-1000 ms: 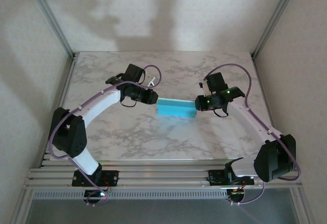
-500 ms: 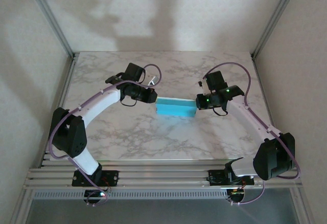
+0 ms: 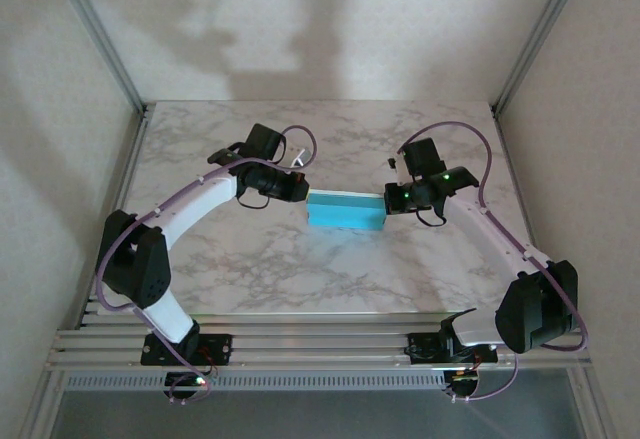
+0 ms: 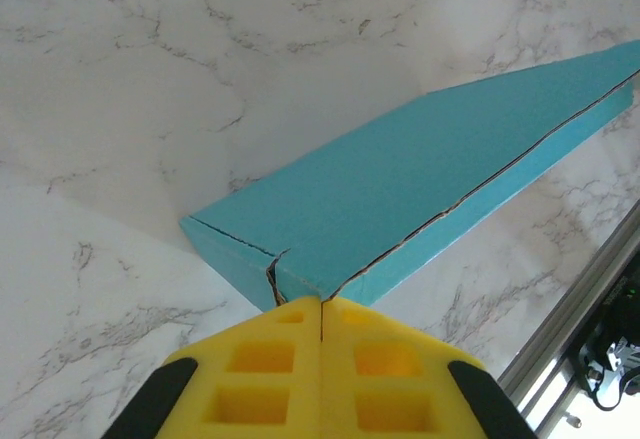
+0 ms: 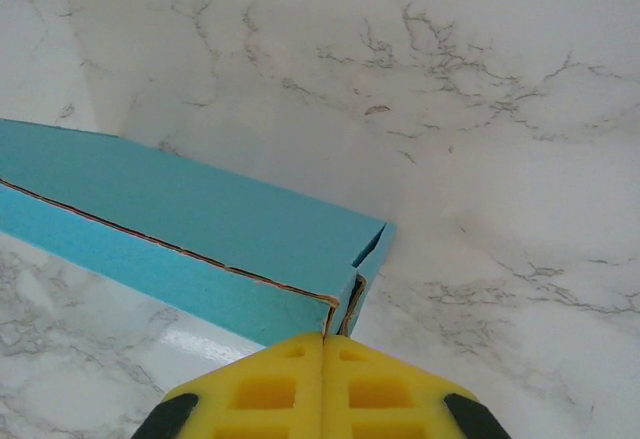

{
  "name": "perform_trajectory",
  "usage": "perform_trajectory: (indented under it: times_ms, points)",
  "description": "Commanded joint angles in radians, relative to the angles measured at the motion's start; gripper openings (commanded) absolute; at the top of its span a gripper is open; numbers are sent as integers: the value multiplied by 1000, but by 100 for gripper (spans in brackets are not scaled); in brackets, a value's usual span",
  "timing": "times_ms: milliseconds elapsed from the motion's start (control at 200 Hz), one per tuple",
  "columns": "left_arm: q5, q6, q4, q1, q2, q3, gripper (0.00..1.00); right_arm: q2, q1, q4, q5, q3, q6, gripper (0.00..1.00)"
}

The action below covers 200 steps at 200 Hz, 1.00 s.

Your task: Fold the paper box

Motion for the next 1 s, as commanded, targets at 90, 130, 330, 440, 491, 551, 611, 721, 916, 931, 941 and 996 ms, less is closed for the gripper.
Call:
perform_trajectory:
  times_ms: [90,130,330,440,491,551,611,721,916,931,941,996]
  points:
    - [37,-60,13,-11,25,14,2,3,6,3,-30,29,18,4]
    - [38,-68,13,-12,30,15,2,4,6,3,-31,30,21,4]
    - [5,-81,13,-12,29,-15,2,5,9,7,-23,20,46,3]
    - [-11,-82,19,-12,18,-39,2,2,13,19,-17,2,61,3]
    - [-20,-83,23,-12,12,-50,2,1,12,25,-18,-6,67,3]
    - [-30,-84,25,-12,6,-61,2,-1,16,31,-19,-16,69,3]
    - [-39,-80,25,-12,2,-69,2,-2,19,32,-14,-22,71,3]
    - [-67,-69,13,-12,4,-72,2,-8,22,30,10,-29,72,3]
    - [-72,-68,10,-12,1,-74,2,-25,26,37,34,-51,78,3]
    - [-73,-69,11,-12,1,-76,2,-26,25,38,33,-54,79,3]
    - [-73,-69,11,-13,1,-76,1,-27,25,38,33,-54,79,3]
    - [-71,-70,14,-12,-1,-79,1,-29,26,42,33,-59,81,4]
